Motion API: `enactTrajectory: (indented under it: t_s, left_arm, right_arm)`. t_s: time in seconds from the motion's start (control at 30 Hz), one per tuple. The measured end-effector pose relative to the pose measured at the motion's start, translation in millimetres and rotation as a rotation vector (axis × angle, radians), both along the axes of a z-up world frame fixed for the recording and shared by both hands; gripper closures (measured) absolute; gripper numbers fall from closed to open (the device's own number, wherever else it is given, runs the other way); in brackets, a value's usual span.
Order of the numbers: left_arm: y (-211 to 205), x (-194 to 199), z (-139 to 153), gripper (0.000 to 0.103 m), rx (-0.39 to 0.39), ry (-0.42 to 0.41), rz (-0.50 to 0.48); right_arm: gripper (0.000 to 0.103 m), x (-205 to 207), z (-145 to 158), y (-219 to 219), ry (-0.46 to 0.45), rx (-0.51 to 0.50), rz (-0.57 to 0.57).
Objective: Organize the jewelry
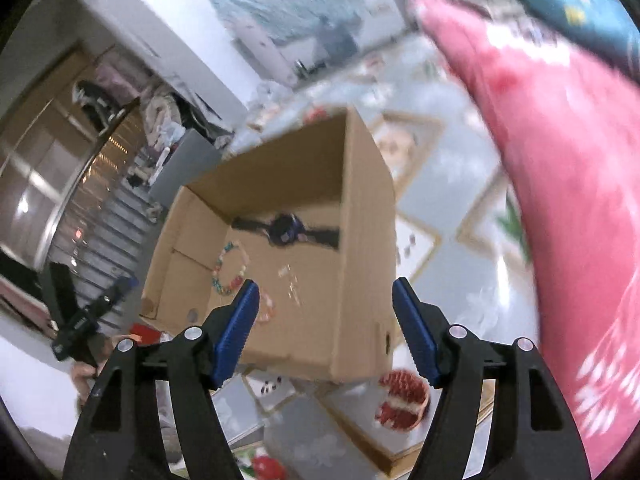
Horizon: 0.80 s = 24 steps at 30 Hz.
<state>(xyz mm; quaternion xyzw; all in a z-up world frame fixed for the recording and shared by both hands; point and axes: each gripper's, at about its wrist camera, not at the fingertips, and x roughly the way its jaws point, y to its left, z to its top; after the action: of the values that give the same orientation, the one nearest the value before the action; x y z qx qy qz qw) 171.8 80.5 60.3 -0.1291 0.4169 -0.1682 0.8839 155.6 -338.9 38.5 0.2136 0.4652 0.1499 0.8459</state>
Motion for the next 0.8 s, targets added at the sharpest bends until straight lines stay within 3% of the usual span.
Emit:
enactTrajectory:
  t_s: [0.2,0.33,0.8]
  left_arm:
    - [-20.3,5.6,-38.9,0.018,-0.108,0.144,-0.064]
    - [-34.9,-0.3,-38.4,0.017,-0.058,0.12,-0.052]
    - [-33.7,-21.8,-35.3,0.017,-0.046,0.104,-0.068]
  right_arm:
    - [0.036,2.0,-32.1,7.7,0.114,0.105,0.042]
    - [0.038,0.4,-23.4,17.3,0.103,0.035,0.046]
    - [0.04,-25.9,-24.0,12.2,0.11,0.065,0.029]
